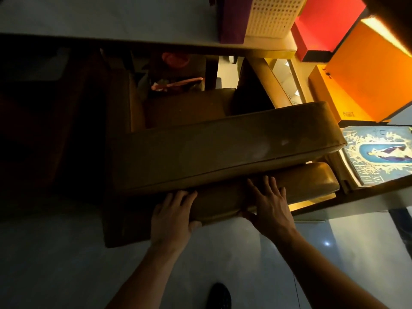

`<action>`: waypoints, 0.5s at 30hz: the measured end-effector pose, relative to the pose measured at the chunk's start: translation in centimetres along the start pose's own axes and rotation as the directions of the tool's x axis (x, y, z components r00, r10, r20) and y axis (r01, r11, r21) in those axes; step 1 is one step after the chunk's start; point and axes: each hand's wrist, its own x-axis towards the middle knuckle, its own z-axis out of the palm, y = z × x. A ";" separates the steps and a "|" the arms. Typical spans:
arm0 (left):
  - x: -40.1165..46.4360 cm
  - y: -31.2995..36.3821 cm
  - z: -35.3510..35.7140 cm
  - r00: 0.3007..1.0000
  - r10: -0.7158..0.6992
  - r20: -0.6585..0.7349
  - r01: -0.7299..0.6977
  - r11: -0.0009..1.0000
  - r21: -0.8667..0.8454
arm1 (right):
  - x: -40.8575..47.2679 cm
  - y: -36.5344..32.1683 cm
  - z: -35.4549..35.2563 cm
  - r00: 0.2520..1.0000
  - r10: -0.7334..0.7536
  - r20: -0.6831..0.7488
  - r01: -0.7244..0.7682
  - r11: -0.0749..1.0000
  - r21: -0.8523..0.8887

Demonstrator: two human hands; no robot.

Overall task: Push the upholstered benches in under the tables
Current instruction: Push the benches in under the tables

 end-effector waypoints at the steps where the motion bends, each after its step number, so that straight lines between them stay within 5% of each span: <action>1: -0.1 -0.2 0.1 1.000 0.004 -0.001 -0.004 1.000 -0.004 | -0.1 -0.3 0.1 1.000 0.006 0.005 -0.006 1.000 -0.005; 15: -7.0 -13.3 -1.1 0.992 0.118 0.050 -0.116 0.992 -0.049 | -8.6 -13.6 3.5 0.995 0.091 0.043 -0.088 0.995 -0.056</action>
